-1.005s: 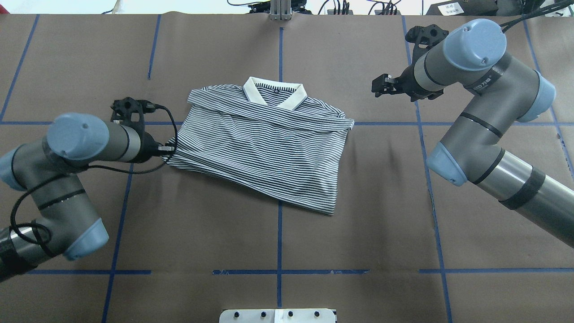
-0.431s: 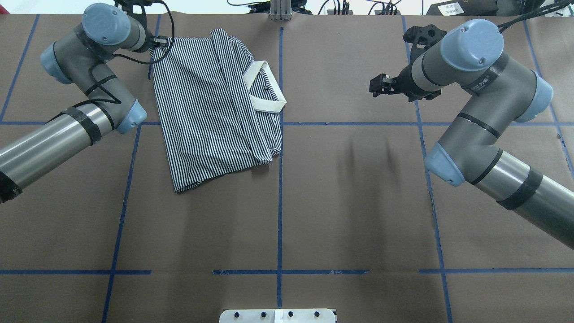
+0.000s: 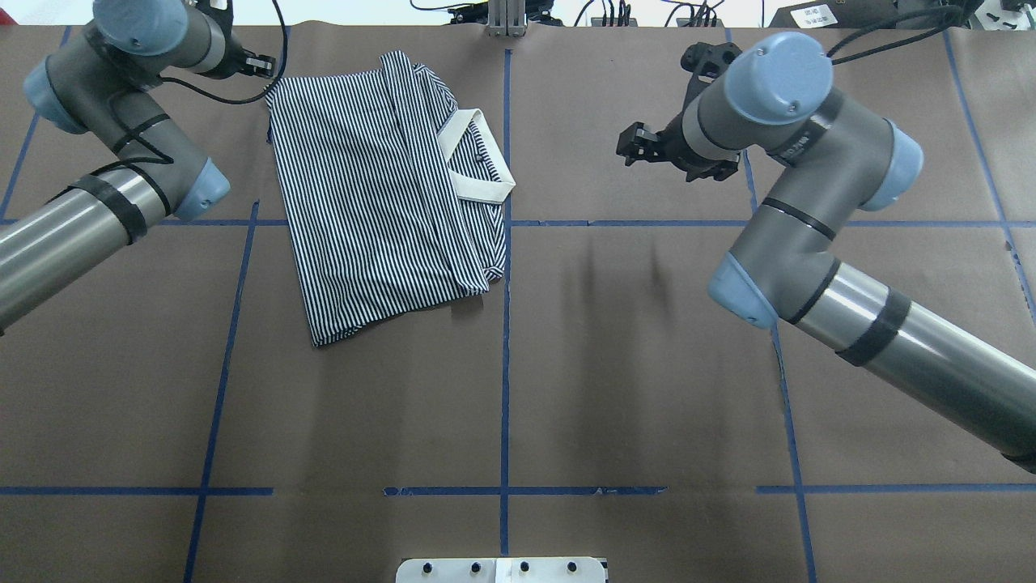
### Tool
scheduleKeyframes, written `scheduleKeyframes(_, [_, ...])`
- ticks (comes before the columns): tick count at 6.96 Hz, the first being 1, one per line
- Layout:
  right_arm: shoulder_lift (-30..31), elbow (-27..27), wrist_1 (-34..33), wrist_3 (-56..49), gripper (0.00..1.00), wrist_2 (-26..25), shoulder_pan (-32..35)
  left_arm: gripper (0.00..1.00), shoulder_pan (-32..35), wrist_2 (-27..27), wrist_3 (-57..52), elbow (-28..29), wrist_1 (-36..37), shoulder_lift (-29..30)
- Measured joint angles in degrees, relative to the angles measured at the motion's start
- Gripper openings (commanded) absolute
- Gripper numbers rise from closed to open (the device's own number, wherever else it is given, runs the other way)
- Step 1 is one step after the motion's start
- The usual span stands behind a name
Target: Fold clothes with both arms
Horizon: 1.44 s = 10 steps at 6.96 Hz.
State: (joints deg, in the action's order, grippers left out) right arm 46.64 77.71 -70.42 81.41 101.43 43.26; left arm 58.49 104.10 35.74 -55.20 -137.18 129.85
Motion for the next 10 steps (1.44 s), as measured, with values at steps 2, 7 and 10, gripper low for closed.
scheduleKeyframes(2, [-9.1, -11.5, 4.1, 8.7, 0.59, -5.2, -3.2, 1.00, 0.3, 1.3, -0.7, -2.5, 0.0, -1.2])
scheduleKeyframes(7, [-16.1, -23.9, 9.8, 15.8, 0.60, -13.7, -9.4, 1.00, 0.3, 1.5, -0.6, -3.1, 0.0, -1.0])
scheduleKeyframes(10, [-16.0, -24.8, 9.6, 16.0, 0.01, -14.3, -10.3, 1.00, 0.3, 1.5, -0.6, -3.2, 0.0, -1.0])
